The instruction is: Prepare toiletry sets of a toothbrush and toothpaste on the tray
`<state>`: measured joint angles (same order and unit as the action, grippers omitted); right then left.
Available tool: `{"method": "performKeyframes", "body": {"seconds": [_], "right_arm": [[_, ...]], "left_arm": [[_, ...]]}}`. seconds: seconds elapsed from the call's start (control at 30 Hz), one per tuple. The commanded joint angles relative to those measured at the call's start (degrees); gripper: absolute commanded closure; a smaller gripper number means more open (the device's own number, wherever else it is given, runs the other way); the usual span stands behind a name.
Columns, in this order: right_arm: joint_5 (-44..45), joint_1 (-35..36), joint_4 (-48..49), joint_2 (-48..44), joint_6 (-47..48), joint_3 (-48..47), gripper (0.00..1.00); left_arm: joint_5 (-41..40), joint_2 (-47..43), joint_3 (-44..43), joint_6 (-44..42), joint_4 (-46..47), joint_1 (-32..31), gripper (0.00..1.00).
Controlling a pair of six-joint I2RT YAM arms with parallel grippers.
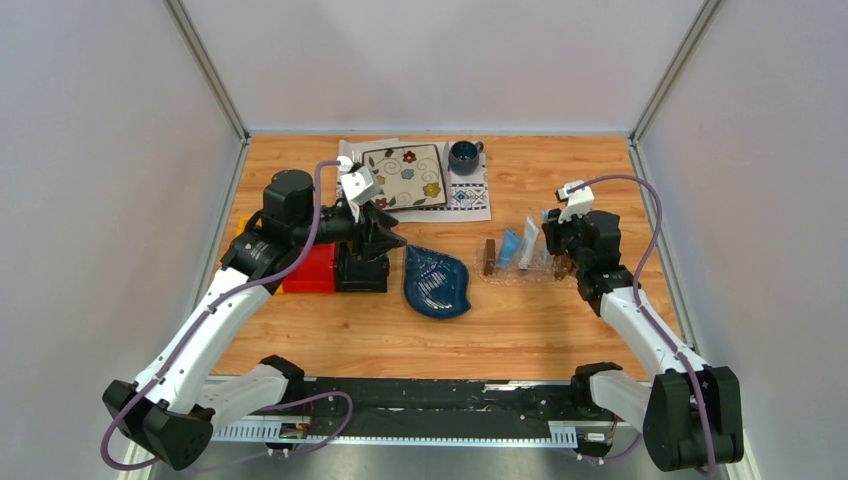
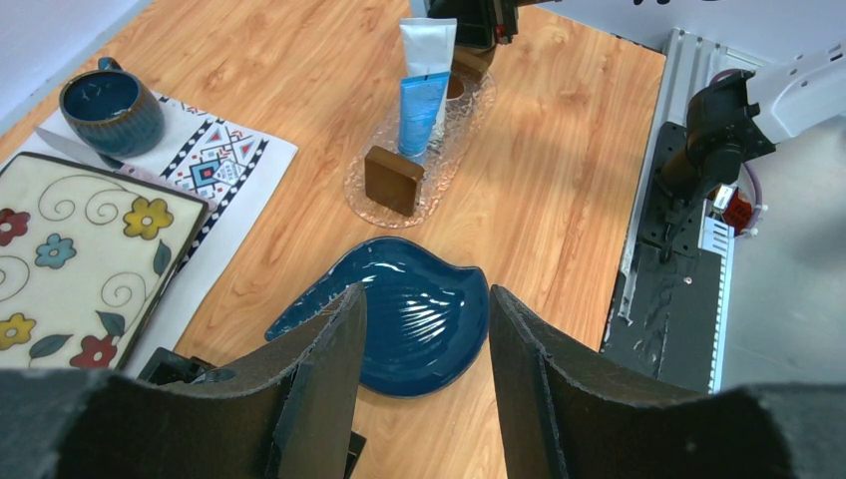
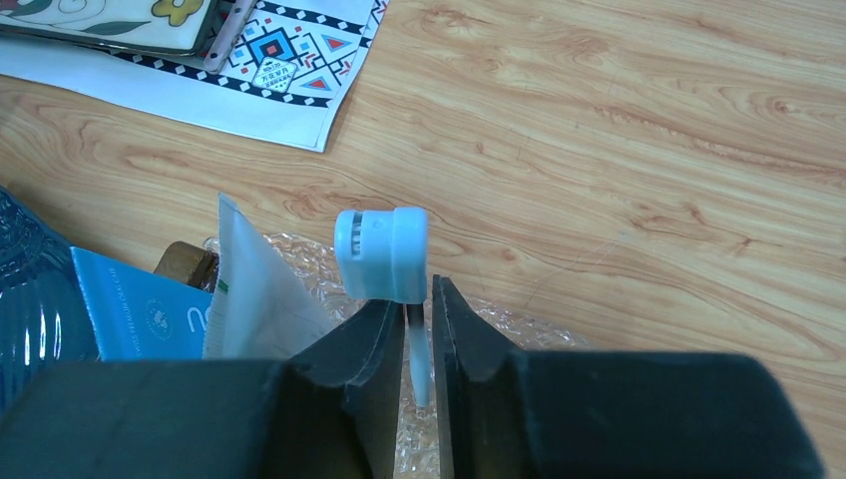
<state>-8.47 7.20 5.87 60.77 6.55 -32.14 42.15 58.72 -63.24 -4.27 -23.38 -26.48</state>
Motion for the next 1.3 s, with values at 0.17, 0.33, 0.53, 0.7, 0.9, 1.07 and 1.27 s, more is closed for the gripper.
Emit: {"method": "performKeyframes", "body": {"seconds": [0.17, 0.33, 0.53, 0.7, 0.9, 1.07, 1.27], "right_arm": [[-0.1, -0.7, 1.5, -0.4, 0.4, 0.1, 0.76], [0.2, -1.3, 1.2, -0.3, 0.3, -0.2, 0.76], [-0.1, -1.9, 0.8, -0.4, 0.0, -0.3, 0.75], [-0.4, -2.4, 0.5, -0.3, -0.1, -0.4, 0.72], [-0.7, -2.7, 0.1, -0.4, -0.3, -0.5, 0.69], [-1.2, -3.1, -0.2, -0.4, -0.5, -0.6, 0.65], [-1.8, -3.2, -0.7, -0.7, -0.5, -0.6, 0.64]], "left_arm": [[1.3, -1.2, -0.4, -1.5, 0.2, 0.3, 0.44], [1.4, -1.3, -0.3, -1.6, 0.1, 0.3, 0.44], [1.4, -1.2, -0.2, -1.5, 0.2, 0.3, 0.44], [1.4, -1.3, -0.1, -1.7, 0.0, 0.3, 0.44], [1.4, -1.3, -0.1, -1.8, -0.1, 0.3, 0.44], [1.4, -1.5, 0.0, -2.1, -0.3, 0.3, 0.44], [1.5, -1.5, -0.2, -2.3, -0.6, 0.3, 0.44]]}}
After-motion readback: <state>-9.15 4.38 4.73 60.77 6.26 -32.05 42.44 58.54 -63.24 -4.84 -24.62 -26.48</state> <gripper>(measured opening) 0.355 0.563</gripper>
